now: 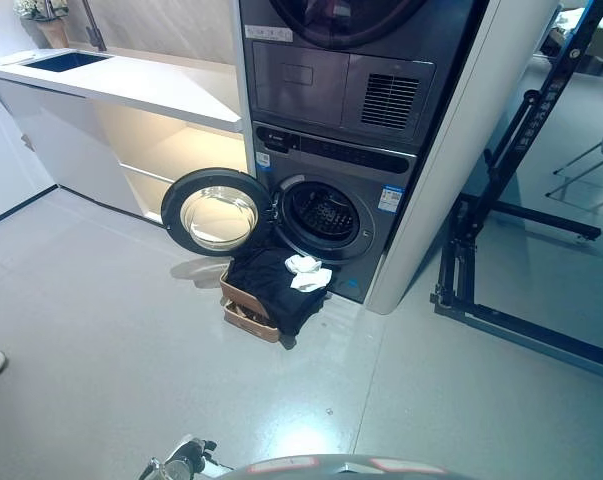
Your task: Put the clothes in the basket into the washing machine.
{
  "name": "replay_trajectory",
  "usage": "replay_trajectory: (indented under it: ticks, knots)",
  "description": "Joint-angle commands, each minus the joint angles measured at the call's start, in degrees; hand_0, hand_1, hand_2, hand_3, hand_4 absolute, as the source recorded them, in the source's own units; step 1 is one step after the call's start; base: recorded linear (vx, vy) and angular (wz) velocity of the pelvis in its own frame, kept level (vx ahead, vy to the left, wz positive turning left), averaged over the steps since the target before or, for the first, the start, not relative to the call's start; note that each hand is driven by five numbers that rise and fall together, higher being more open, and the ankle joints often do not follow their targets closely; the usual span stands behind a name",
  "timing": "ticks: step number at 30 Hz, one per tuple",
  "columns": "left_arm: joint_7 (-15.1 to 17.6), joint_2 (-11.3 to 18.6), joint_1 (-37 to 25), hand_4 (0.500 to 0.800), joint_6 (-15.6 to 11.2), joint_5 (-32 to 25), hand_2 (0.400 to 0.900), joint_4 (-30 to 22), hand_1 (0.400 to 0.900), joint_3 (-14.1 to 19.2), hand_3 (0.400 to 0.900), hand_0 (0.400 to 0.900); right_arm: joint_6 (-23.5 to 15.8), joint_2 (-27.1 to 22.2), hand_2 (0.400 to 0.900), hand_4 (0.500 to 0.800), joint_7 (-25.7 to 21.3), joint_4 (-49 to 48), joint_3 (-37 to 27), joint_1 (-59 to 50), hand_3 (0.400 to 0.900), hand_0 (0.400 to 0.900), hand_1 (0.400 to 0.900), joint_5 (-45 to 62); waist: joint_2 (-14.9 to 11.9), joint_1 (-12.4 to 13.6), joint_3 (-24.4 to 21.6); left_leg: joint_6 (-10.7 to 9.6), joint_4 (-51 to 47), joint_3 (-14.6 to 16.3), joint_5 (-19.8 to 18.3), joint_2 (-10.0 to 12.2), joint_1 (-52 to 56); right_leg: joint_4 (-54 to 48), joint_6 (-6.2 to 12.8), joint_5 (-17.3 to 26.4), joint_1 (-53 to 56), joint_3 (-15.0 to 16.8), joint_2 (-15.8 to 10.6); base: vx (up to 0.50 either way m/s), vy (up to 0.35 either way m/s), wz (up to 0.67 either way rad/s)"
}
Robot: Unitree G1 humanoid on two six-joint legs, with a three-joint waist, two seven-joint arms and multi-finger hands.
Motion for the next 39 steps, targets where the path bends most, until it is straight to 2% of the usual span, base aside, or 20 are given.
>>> replay_trajectory:
  ticks: [1,19,26,30,31,32,33,34,35,37,38,39]
  knots:
    - [0.8,-0.8,-3.1,0.800,-1.0,0.4,0.900,3.4,0.900,2.2,0.900,0.900,-0.8,-0.9,0.900,0.800,-0.6,1.8,2.1,-2.7,0.900,0.900,0.900,-1.1,1.0,1.0,-0.1,2.3,0.2,-1.2,-3.0,-2.5,-1.2,1.3,0.19,3.3,-1.0,-2.5,2.4,0.01,-0.008,0.04]
    - [0.6,-1.2,-3.1,0.800,-1.0,-0.5,0.900,3.5,0.900,2.7,0.900,0.900,-0.7,-1.3,0.900,0.800,-0.3,1.6,1.9,-3.0,0.900,0.900,0.900,-0.8,1.7,0.8,0.5,2.1,0.2,-1.5,-2.8,-2.1,-1.3,1.9,-0.25,2.8,-1.2,-2.8,2.7,0.00,-0.007,0.01]
    - [0.9,-0.6,-4.0,0.800,-0.9,-1.5,0.900,3.3,0.900,3.2,0.900,0.900,-1.1,-2.0,0.900,0.800,-0.5,1.2,2.1,-4.0,0.900,0.900,0.900,-0.5,1.7,0.8,2.3,2.2,1.6,-2.0,-2.4,-1.1,-2.5,6.2,-1.47,0.8,-3.7,-2.6,3.9,0.01,-0.063,0.05]
    - [1.0,-0.1,-4.7,0.800,-1.0,-2.6,0.900,2.5,0.900,4.2,0.900,0.900,-1.3,-2.7,0.900,0.800,-0.3,1.0,2.8,-5.0,0.900,0.900,0.900,-0.6,0.2,1.5,4.9,2.3,17.2,-2.4,-5.1,-2.1,-9.5,9.3,-3.27,-0.6,-4.2,-0.6,4.3,0.02,-0.135,-0.05]
    - [1.2,0.0,-5.0,0.800,-1.2,-3.1,0.900,2.1,0.900,4.5,0.900,0.900,-1.3,-2.9,0.900,0.800,-0.2,1.0,3.0,-5.1,0.900,0.900,0.900,-0.8,-0.5,2.2,5.8,2.3,22.6,-2.6,-3.8,-2.0,-12.3,9.7,-3.84,-0.7,-3.6,0.1,4.4,0.07,-0.129,-0.08]
    - [1.2,0.1,-5.0,0.800,-1.2,-3.1,0.900,2.1,0.900,4.5,0.900,0.900,-1.3,-2.8,0.900,0.800,-0.2,1.0,3.0,-5.2,0.900,0.900,0.900,-0.8,-0.4,2.2,5.8,2.3,23.1,-2.6,-4.0,-2.0,-12.6,9.8,-3.86,-0.7,-3.7,0.0,4.5,0.05,-0.205,-0.05]
    - [1.3,0.0,-5.4,0.800,-1.3,-4.3,0.900,1.5,0.900,4.9,0.900,0.900,-1.3,-3.4,0.900,0.800,-0.3,0.7,3.0,-5.3,0.900,0.900,0.900,-0.6,-1.6,3.8,8.1,2.3,34.4,-3.6,-1.1,-3.4,-18.9,10.7,-4.82,-0.6,-2.7,0.1,4.1,0.04,-0.200,0.08]
    - [1.3,-0.3,-5.3,0.800,-1.5,-5.5,0.900,1.4,0.900,5.6,0.900,0.900,-1.2,-3.8,0.900,0.800,-0.5,0.5,2.9,-5.4,0.900,0.900,0.900,-0.5,-1.9,4.7,9.0,2.2,39.0,-3.3,0.3,-4.2,-23.1,10.6,-5.25,-0.8,-2.1,-0.2,3.8,0.11,-0.229,0.10]
    - [1.2,-0.5,-4.9,0.800,-1.7,-6.2,0.900,1.5,0.900,6.1,0.900,0.900,-1.2,-4.0,0.900,0.800,-0.7,0.5,2.7,-5.4,0.900,0.900,0.900,-0.4,-1.8,5.0,8.8,2.3,40.6,-3.0,0.3,-4.0,-26.0,10.7,-5.30,-1.2,-1.9,-0.4,3.9,0.21,-0.101,0.08]
    - [1.4,-0.1,-4.1,0.800,-1.9,-6.4,0.900,1.4,0.900,7.0,0.900,0.900,-1.3,-4.7,0.900,0.800,-0.8,0.7,2.5,-5.3,0.900,0.900,0.900,-0.1,-0.6,6.3,7.5,2.5,33.7,-2.2,0.4,-4.5,-28.4,9.7,-5.25,-2.5,0.2,0.3,5.0,0.35,-0.016,-0.18]
    - [1.4,0.0,-3.7,0.800,-2.0,-6.3,0.900,1.5,0.900,7.0,0.900,0.900,-1.3,-4.9,0.900,0.800,-1.0,0.7,2.6,-5.4,0.900,0.900,0.900,0.0,-0.1,7.0,7.2,2.3,28.8,-2.0,1.2,-4.3,-28.8,9.3,-4.95,-3.3,1.6,0.9,5.4,0.41,0.033,-0.35]
    - [1.6,0.1,-3.4,0.800,-2.1,-6.1,0.900,1.7,0.900,6.9,0.900,0.900,-1.4,-5.0,0.900,0.800,-1.2,0.8,2.8,-5.5,0.900,0.900,0.900,-0.1,1.0,7.6,6.7,1.5,23.1,-2.5,3.7,-3.1,-28.8,8.6,-4.53,-4.0,3.1,1.6,6.2,0.45,0.066,-0.37]
